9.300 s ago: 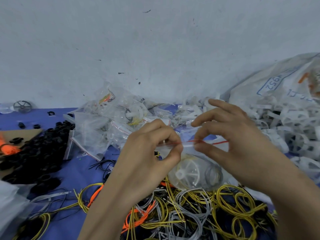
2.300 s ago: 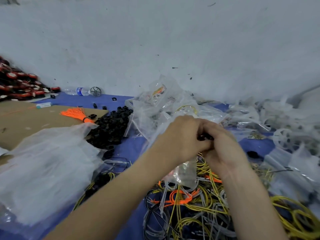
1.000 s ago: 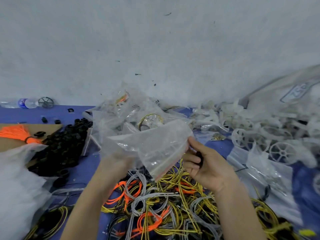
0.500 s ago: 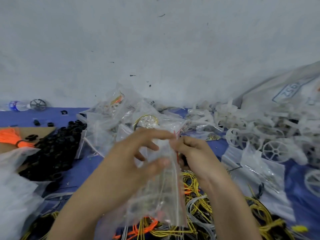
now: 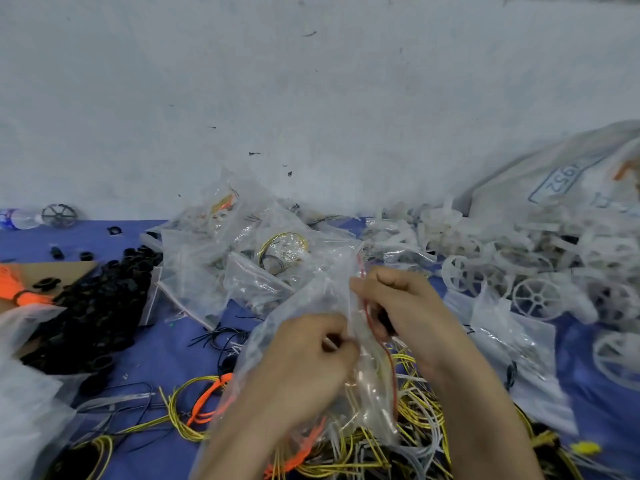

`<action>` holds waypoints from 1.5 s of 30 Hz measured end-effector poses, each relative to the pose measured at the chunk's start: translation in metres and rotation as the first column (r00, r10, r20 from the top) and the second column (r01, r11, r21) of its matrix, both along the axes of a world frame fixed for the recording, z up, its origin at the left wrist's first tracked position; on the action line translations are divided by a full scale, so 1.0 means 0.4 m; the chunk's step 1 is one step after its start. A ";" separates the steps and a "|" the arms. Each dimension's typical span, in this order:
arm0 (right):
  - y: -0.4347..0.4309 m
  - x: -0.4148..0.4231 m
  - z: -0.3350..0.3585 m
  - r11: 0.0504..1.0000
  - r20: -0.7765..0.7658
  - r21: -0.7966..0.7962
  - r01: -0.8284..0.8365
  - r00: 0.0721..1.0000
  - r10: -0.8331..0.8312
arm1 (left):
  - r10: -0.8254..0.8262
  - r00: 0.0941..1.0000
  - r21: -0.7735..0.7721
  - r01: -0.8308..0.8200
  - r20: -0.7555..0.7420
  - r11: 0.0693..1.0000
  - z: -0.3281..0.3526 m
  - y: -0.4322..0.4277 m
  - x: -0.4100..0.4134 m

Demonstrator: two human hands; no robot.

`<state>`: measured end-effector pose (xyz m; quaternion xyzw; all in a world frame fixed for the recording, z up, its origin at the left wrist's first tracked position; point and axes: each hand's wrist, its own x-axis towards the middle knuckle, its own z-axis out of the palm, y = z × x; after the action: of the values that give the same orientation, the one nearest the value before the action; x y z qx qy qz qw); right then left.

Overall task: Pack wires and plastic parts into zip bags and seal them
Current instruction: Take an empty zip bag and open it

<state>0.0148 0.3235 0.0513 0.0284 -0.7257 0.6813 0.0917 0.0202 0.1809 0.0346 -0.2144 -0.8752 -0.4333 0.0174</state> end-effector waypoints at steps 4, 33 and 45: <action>0.034 -0.004 -0.003 0.980 0.036 0.104 0.167 0.985 -0.171 | 0.184 0.981 0.186 -0.191 0.056 0.964 0.000 -0.044 -0.030; 0.013 -0.441 -0.250 0.721 0.250 0.672 0.166 0.866 -0.433 | 0.417 0.909 0.227 -0.408 0.011 0.884 0.019 -0.194 -0.071; 0.171 -0.097 -0.053 0.540 0.300 -0.776 0.327 0.944 -0.140 | 0.203 0.975 -0.061 -0.209 -0.091 0.976 0.035 -0.129 -0.033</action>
<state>-0.0242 0.3919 0.0301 -0.1839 -0.3317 0.9187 0.1105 0.0069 0.1294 0.0485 -0.1410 -0.9059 -0.3887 0.0918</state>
